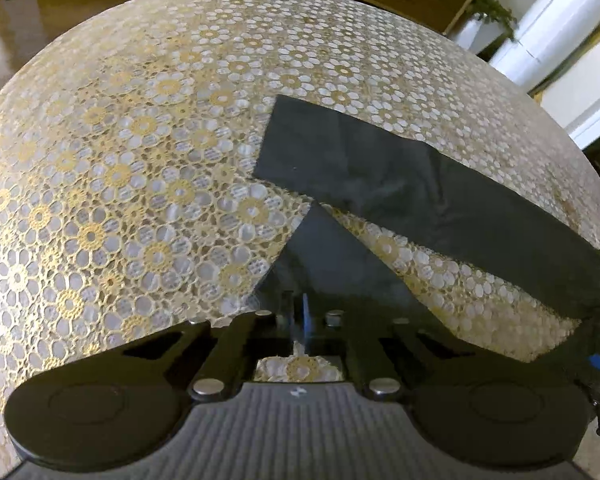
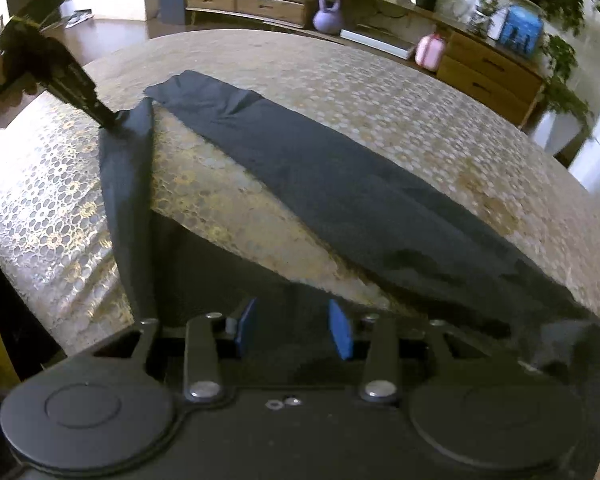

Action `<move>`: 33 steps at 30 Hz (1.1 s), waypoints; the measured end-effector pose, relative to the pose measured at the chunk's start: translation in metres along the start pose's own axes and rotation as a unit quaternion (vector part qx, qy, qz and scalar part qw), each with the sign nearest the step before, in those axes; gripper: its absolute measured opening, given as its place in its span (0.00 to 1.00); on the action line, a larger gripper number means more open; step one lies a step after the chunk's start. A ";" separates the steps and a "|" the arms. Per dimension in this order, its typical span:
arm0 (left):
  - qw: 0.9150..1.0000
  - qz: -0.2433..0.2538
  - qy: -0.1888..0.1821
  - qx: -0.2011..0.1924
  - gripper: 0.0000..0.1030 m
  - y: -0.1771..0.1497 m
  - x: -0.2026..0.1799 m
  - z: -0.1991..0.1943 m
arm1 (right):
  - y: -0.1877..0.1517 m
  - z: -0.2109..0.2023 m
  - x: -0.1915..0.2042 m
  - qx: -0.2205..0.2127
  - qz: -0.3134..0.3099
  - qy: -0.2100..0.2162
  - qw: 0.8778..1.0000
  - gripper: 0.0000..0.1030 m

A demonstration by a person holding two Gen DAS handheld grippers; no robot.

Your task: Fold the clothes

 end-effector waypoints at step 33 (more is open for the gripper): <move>0.992 0.112 -0.029 0.056 0.28 0.020 0.000 0.010 | -0.031 0.011 -0.016 0.029 0.032 -0.013 0.999 1.00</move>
Point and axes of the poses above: each gripper's, at about its wrist camera, not at the fingertips, and z roughly the way its jaws point, x to its left, y to its top, the point moved 6 cm from there along z, roughly the way its jaws point, and after that the axes turned 7 degrees about z, right-handed, at the moved point
